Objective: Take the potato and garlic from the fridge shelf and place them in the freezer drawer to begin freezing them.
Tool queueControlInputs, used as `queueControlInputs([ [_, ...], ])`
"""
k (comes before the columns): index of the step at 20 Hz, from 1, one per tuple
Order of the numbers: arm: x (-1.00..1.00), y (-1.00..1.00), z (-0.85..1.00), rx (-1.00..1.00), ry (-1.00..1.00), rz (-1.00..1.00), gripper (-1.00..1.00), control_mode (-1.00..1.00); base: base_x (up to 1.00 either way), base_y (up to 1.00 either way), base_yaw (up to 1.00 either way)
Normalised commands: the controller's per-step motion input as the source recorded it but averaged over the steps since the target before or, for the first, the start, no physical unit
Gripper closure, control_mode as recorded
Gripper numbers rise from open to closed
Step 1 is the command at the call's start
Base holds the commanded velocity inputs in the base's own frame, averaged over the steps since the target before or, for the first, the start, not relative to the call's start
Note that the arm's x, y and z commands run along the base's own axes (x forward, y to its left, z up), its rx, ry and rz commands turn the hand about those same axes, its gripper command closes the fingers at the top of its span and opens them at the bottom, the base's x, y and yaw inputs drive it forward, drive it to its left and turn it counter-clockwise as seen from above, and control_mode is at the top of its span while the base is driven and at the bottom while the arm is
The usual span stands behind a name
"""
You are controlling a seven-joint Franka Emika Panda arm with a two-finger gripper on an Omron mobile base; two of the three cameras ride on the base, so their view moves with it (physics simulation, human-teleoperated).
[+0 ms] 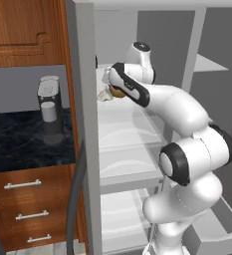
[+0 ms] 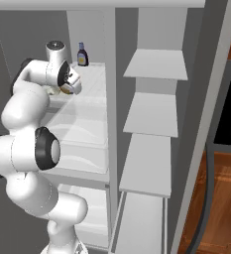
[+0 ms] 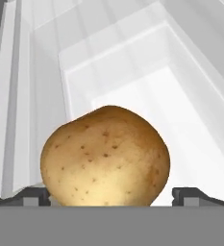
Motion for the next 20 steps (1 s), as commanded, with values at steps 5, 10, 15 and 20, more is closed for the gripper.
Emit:
queueControlInputs([
  [5,0.35,0.0,-0.15,0.0,0.0,0.0,-1.0,-1.0,0.0,0.0,0.0],
  [10,0.0,0.0,-0.44,0.0,0.0,0.0,1.0,-1.0,0.0,0.0,0.0],
  [15,0.0,0.01,-0.45,0.0,-0.06,0.01,1.0,-1.0,0.0,0.0,0.0],
  [20,-0.49,-0.13,-0.04,0.03,-0.06,-0.03,1.0,-1.0,0.0,0.0,0.0],
])
